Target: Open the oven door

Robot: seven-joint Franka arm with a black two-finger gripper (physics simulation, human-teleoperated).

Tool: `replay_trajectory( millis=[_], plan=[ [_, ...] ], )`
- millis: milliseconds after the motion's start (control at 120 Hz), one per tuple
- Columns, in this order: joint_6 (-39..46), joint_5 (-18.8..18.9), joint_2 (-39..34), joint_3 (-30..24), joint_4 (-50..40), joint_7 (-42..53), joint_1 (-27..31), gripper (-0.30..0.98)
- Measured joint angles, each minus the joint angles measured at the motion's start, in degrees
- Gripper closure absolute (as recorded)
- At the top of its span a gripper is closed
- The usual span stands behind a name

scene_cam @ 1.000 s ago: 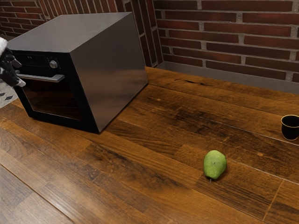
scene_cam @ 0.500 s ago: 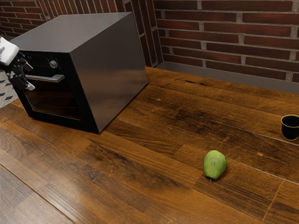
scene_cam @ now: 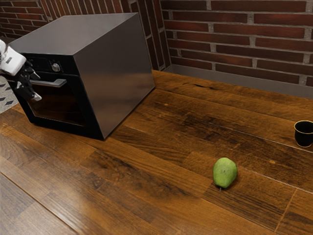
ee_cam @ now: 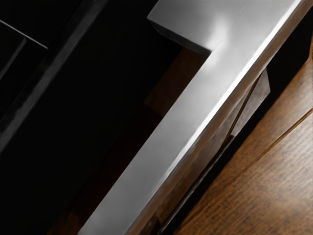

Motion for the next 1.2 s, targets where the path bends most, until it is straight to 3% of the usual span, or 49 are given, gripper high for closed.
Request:
replay_trajectory(
  millis=[50,100,125,183,217,250,283,317,358,400,458,583,900,1017,1200],
  plan=[
    [0.1,-0.2,-2.6,0.0,-3.8,0.3,-0.3,0.00],
    [1.5,0.3,-13.0,-0.9,-17.3,0.6,-0.6,0.06],
    [2.5,2.2,-22.5,-3.2,-29.0,0.7,0.3,0.14],
    [2.3,6.1,-49.7,-9.7,-51.7,1.0,-0.3,0.09],
    [-0.7,8.0,-62.0,-17.6,-50.7,1.1,-0.7,0.07],
    [-3.8,8.0,-65.2,-20.6,-39.0,1.0,-0.9,0.06],
    [-6.4,5.5,-61.3,-20.3,-27.2,0.1,-0.8,0.05],
    [-9.0,3.7,-52.9,-21.3,-17.3,-2.6,-0.8,0.04],
    [-12.3,4.6,-43.3,-25.2,-10.9,-7.9,-0.8,0.03],
    [-15.1,7.5,-35.3,-29.9,-8.0,-13.4,-1.0,0.03],
    [-18.5,9.7,-26.1,-32.5,-5.6,-20.8,-1.1,0.02],
    [-24.0,13.0,-16.1,-35.2,-3.0,-33.7,-0.4,0.01],
    [-29.1,14.5,-13.3,-35.5,-2.2,-54.8,-0.9,0.00],
    [-29.6,14.2,-13.4,-21.2,-2.2,-60.1,-14.8,0.00],
    [-30.1,13.7,-13.4,-17.9,-2.2,-66.7,-17.5,0.00]
  ],
)
